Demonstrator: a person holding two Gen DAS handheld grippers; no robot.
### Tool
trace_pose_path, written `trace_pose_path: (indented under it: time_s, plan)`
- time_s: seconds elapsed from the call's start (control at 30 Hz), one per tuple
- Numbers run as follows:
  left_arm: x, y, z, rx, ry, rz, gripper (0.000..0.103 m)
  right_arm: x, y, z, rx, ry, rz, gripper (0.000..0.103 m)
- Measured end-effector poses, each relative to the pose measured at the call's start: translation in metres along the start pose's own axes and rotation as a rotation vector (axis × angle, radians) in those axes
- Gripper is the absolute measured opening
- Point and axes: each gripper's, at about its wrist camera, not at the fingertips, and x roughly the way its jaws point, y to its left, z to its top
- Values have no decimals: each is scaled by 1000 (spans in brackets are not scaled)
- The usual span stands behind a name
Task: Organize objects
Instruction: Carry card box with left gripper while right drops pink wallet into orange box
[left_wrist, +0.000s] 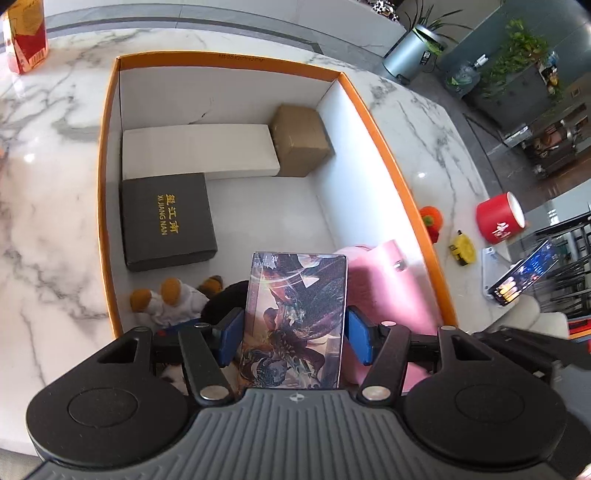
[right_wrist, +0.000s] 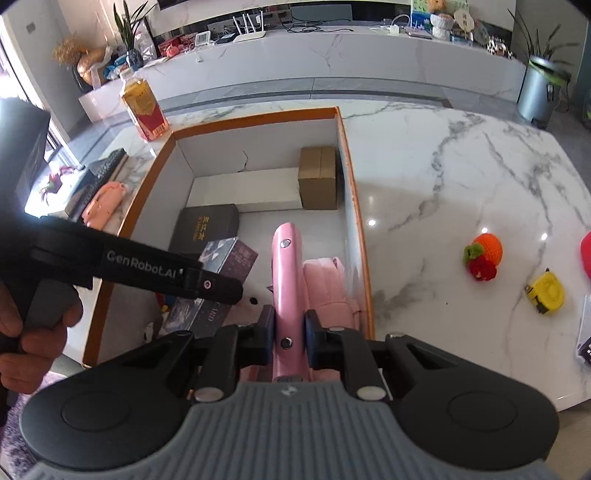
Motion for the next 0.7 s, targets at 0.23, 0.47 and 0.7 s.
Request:
trace_pose_path:
  time_s: [0.23,0.47,0.7]
  plan:
    - [0,0,0,7,-4,0,68,9,-2,-1,12,51,22,20]
    - [1,-2,1,-2,-1,4,68,6,-1,14,-37,7,29,18]
    - [2,-2,2,0,6,3,68,20,0,13,-83,44,57,4]
